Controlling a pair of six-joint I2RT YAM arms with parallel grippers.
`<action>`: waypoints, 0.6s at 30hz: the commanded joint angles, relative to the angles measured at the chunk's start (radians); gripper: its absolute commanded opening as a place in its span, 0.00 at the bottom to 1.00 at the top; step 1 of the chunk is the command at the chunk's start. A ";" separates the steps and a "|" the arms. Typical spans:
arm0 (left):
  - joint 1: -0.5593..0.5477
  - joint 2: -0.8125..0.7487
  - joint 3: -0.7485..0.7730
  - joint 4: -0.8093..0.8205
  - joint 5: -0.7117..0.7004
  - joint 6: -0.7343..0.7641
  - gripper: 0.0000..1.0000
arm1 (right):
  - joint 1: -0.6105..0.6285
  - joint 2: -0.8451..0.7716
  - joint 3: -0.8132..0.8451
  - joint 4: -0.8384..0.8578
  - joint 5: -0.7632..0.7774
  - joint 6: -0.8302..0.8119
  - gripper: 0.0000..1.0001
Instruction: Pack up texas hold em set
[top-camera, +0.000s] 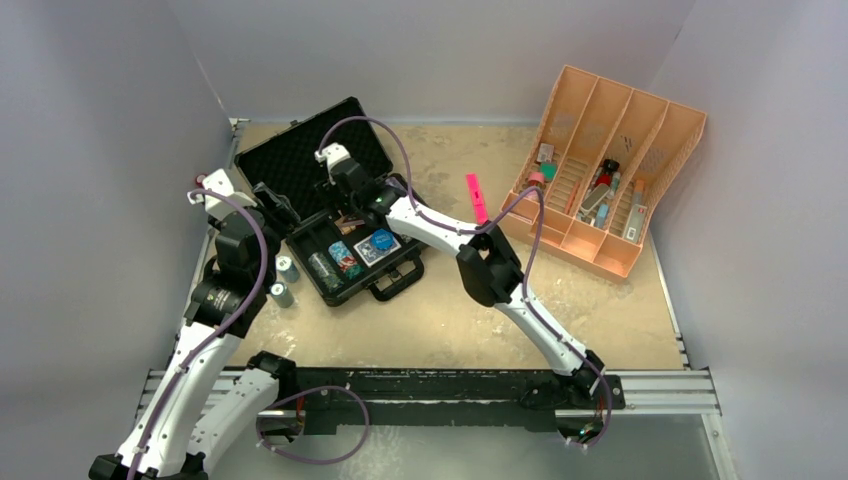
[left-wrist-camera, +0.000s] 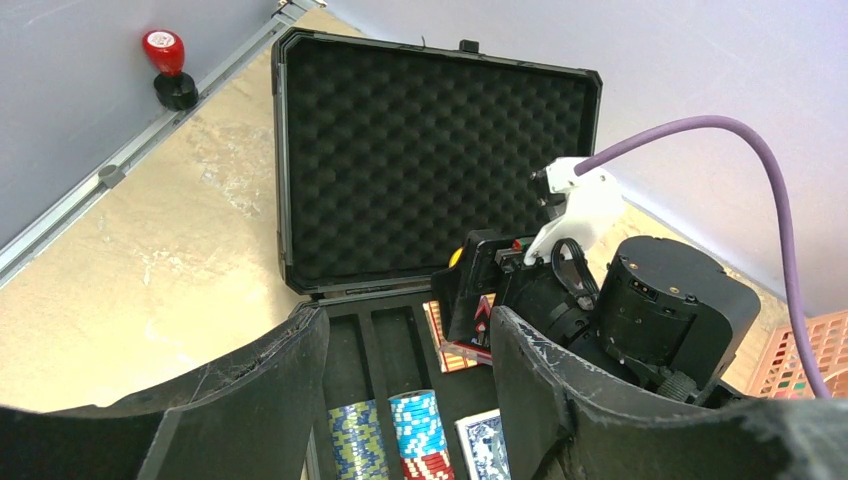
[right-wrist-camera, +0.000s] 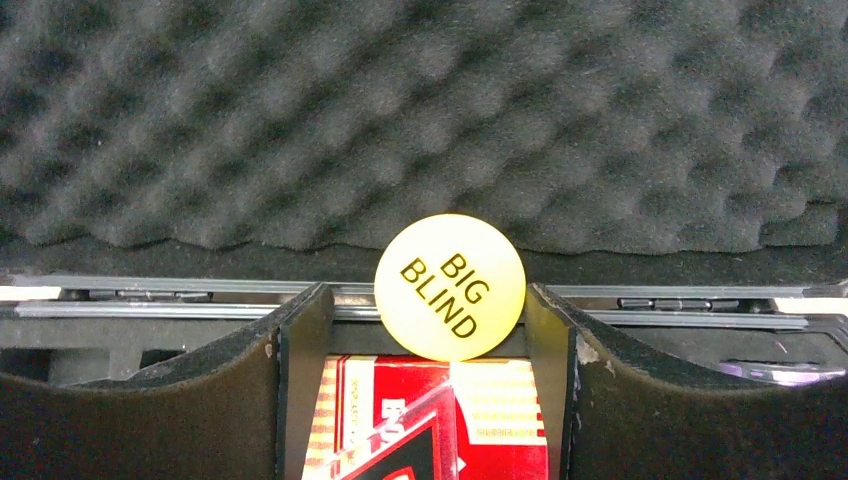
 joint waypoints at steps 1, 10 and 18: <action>0.011 -0.009 0.001 0.048 -0.013 -0.003 0.59 | -0.016 0.010 0.042 0.032 -0.041 0.034 0.72; 0.011 -0.007 0.001 0.049 -0.010 -0.004 0.59 | -0.021 0.056 0.078 0.019 0.009 0.033 0.71; 0.011 -0.005 0.001 0.049 -0.008 -0.004 0.59 | -0.020 0.061 0.084 0.043 0.085 0.026 0.57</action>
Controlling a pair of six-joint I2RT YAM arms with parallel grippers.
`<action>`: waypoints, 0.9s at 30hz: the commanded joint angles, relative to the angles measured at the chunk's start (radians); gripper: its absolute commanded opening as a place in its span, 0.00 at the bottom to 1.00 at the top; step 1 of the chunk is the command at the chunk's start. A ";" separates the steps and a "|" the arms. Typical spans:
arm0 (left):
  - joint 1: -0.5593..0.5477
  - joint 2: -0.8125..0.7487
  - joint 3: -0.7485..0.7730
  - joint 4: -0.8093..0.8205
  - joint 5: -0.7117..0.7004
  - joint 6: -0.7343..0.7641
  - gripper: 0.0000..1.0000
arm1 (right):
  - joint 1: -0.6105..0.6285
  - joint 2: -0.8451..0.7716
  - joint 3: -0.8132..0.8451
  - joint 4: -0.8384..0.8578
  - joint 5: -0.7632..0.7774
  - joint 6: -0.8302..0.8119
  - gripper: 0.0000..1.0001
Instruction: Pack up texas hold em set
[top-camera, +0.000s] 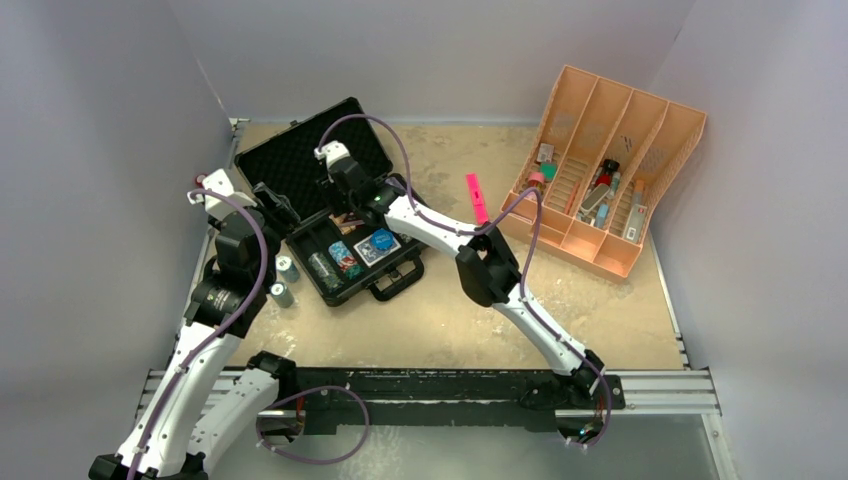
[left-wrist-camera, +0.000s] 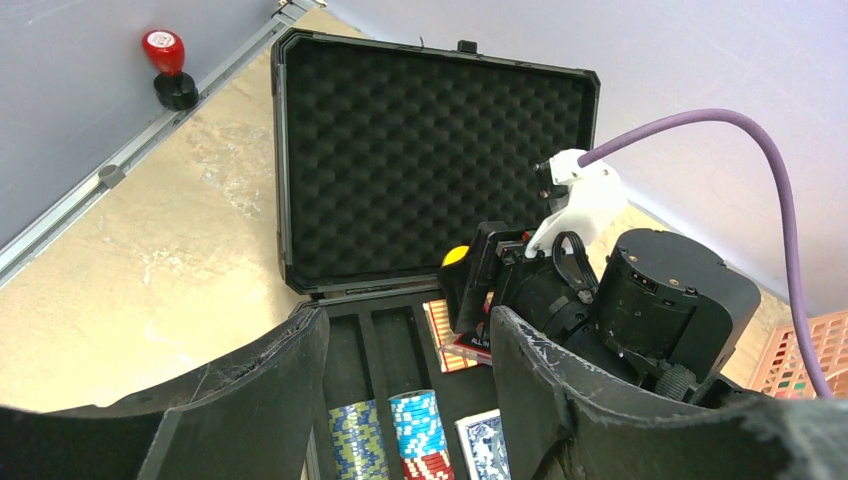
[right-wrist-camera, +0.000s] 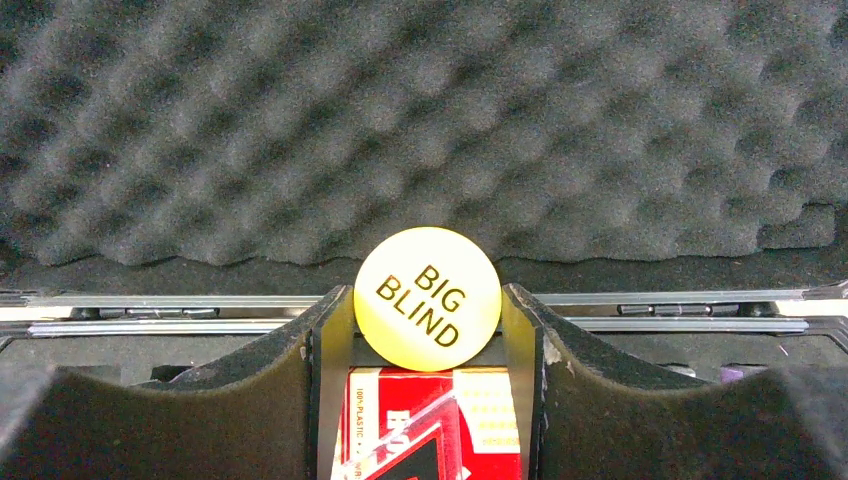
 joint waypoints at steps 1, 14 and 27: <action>0.010 -0.005 0.001 0.049 -0.009 -0.004 0.59 | -0.015 0.014 0.014 0.082 0.081 -0.006 0.57; 0.011 -0.010 0.001 0.047 -0.010 -0.004 0.59 | -0.015 -0.113 -0.030 0.120 0.077 0.026 0.58; 0.010 -0.010 0.001 0.048 -0.010 -0.004 0.59 | -0.011 -0.164 -0.027 0.066 0.042 0.033 0.64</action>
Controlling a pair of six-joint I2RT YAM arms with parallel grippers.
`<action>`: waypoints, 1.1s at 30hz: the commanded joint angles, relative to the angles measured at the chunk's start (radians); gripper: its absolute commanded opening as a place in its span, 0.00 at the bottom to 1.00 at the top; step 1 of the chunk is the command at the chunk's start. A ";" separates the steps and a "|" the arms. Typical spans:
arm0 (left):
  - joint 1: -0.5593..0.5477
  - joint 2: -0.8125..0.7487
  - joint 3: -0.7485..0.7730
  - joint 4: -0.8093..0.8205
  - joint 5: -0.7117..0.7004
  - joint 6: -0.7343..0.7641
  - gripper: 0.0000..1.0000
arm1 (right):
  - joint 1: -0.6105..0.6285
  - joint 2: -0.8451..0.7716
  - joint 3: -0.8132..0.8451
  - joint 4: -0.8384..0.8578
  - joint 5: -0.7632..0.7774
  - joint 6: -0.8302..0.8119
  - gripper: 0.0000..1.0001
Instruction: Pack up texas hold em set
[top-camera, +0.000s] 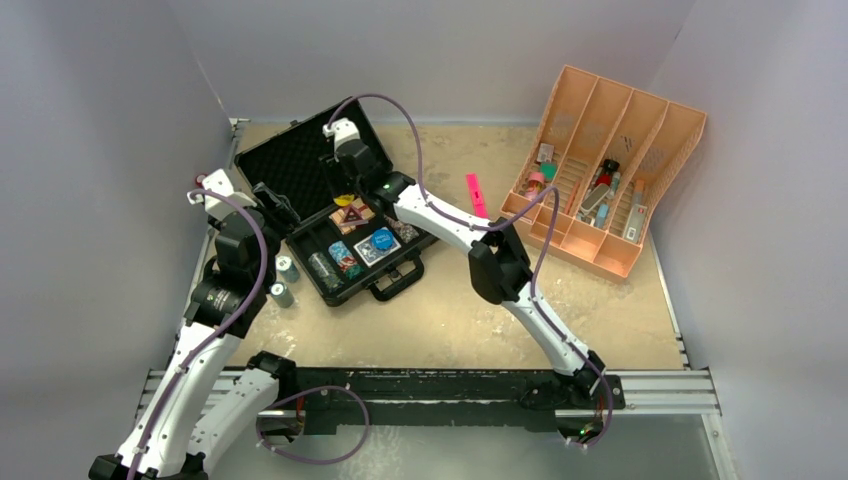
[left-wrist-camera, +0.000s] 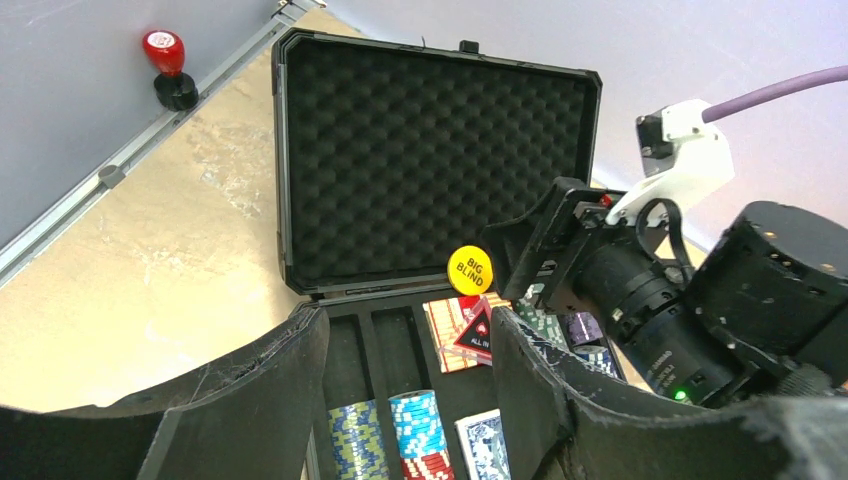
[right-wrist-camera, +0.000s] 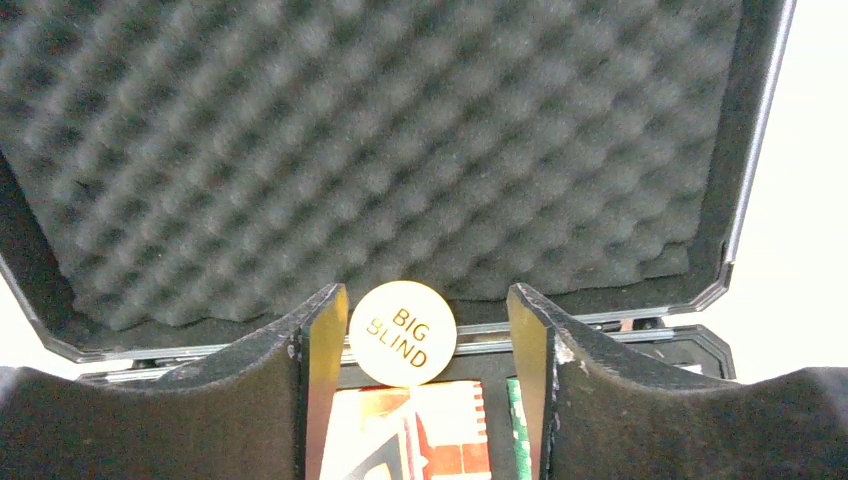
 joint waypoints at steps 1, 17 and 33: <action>0.011 -0.008 0.001 0.048 -0.010 -0.005 0.59 | 0.003 -0.063 0.016 0.013 0.002 0.000 0.66; 0.010 -0.008 0.001 0.048 -0.009 -0.004 0.59 | 0.003 0.055 0.054 0.004 -0.047 -0.045 0.85; 0.010 -0.009 0.000 0.048 -0.009 -0.005 0.59 | 0.001 0.107 0.075 -0.049 -0.119 -0.020 0.62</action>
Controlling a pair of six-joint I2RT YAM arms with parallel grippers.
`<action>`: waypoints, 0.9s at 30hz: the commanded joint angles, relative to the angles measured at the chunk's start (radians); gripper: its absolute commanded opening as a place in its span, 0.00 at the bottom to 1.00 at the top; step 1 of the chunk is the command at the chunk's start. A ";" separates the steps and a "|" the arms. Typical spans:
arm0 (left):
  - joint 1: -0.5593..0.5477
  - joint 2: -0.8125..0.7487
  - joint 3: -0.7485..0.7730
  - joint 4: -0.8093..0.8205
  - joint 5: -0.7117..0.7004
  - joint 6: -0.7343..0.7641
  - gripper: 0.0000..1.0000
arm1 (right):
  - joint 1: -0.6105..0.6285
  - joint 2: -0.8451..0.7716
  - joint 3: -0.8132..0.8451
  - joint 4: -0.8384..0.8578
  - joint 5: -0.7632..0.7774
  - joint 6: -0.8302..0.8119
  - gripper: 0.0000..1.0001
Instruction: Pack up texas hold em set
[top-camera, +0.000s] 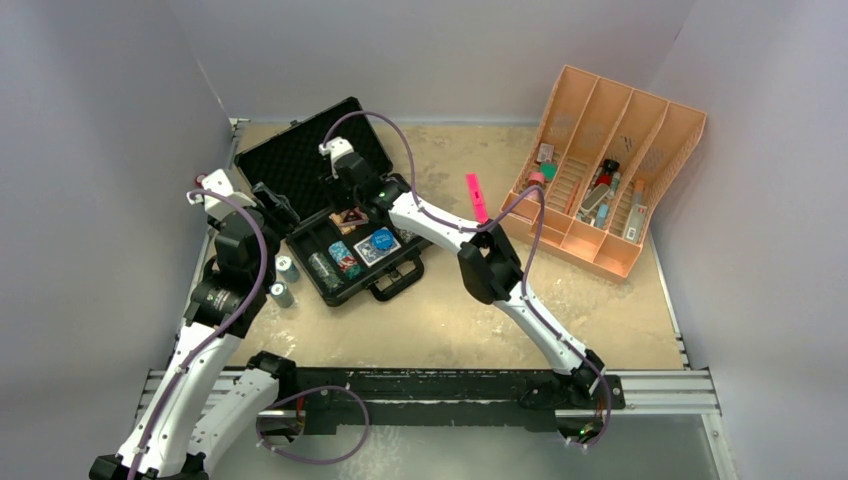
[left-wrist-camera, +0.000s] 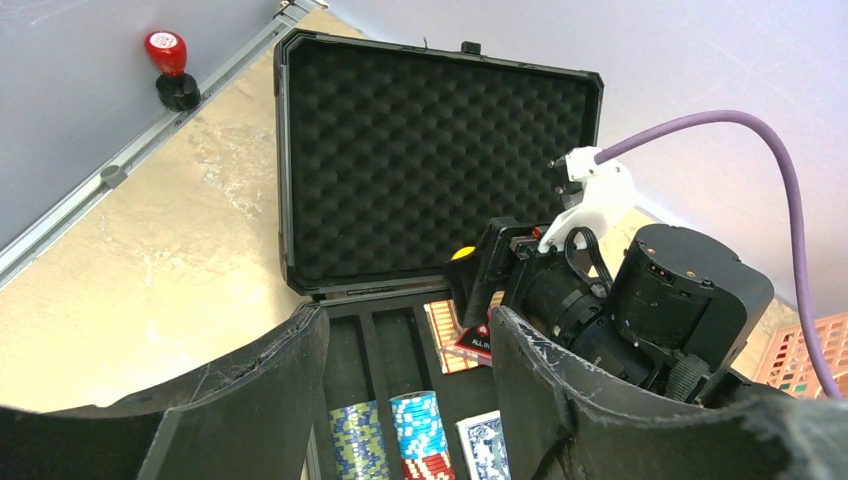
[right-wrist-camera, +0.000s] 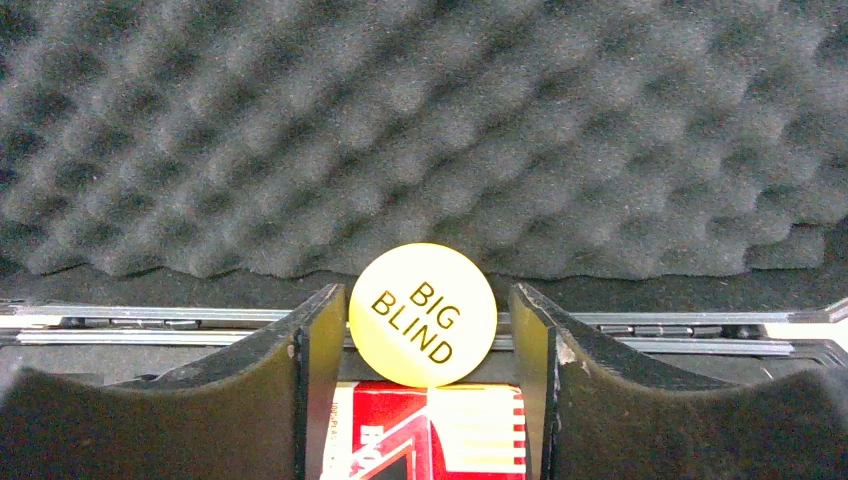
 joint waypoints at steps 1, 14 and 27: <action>0.007 -0.007 0.000 0.048 -0.010 -0.004 0.59 | 0.001 0.018 0.047 -0.018 -0.036 0.014 0.61; 0.007 -0.010 0.001 0.048 -0.010 -0.006 0.59 | 0.001 -0.059 0.028 0.027 0.028 0.031 0.56; 0.006 -0.010 -0.001 0.047 -0.010 -0.007 0.59 | 0.003 -0.175 -0.013 0.038 0.038 0.048 0.58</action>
